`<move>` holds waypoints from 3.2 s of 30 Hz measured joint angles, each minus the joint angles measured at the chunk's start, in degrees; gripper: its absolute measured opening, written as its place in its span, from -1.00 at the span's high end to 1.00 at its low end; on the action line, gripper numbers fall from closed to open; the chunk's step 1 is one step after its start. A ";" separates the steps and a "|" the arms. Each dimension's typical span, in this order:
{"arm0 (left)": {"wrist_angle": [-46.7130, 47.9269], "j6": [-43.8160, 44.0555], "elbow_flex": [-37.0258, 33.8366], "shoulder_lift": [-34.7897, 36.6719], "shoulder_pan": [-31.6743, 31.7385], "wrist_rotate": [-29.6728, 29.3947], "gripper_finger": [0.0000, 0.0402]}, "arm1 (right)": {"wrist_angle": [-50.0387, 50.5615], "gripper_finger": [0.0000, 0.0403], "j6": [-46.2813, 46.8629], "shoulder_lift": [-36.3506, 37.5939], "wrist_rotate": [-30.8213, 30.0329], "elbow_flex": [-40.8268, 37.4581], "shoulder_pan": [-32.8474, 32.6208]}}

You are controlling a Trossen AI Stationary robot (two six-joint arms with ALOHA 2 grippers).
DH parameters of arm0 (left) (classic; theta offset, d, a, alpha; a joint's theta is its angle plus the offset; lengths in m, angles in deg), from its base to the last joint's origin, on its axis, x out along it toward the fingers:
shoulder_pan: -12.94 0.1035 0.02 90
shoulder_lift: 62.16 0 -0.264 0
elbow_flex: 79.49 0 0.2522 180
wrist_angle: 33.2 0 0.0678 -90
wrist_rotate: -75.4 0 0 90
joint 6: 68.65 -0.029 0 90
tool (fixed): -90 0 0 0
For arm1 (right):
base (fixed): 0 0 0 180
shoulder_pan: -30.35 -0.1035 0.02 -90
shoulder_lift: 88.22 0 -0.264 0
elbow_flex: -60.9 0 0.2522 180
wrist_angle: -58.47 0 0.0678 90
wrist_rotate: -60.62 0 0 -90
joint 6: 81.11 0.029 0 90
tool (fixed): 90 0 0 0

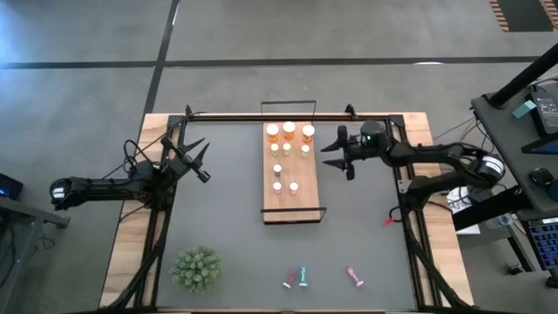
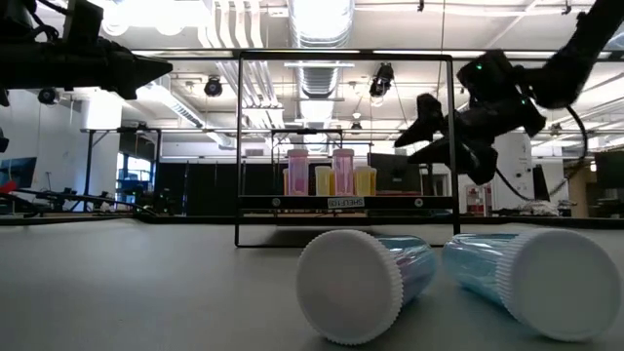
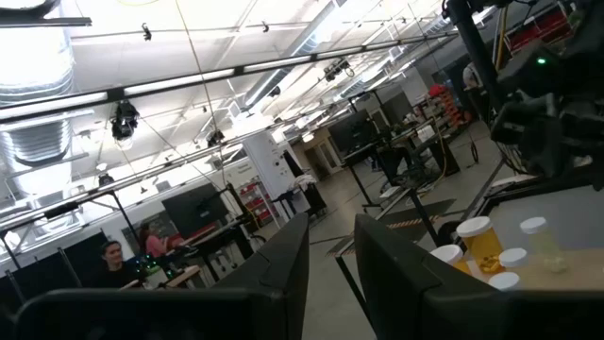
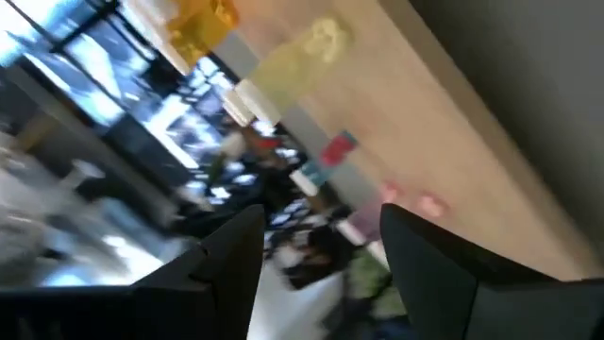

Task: Pick and place medicine bottles onto shelf by color
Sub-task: Put the right blue pill bottle on the shelf aligned with the other blue pill bottle

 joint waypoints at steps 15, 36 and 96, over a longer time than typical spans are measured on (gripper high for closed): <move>0.02 0.00 0.02 0.00 0.00 0.00 0.64 | 83.62 -0.01 -49.39 4.94 -5.85 32.56 -4.62; 0.00 0.00 0.00 0.01 -0.01 0.02 0.64 | 92.10 -0.01 -18.26 3.21 -21.91 35.37 -35.38; 0.00 0.00 0.00 0.00 0.00 0.02 0.64 | 77.80 -0.01 14.93 -35.12 -31.73 61.40 -70.10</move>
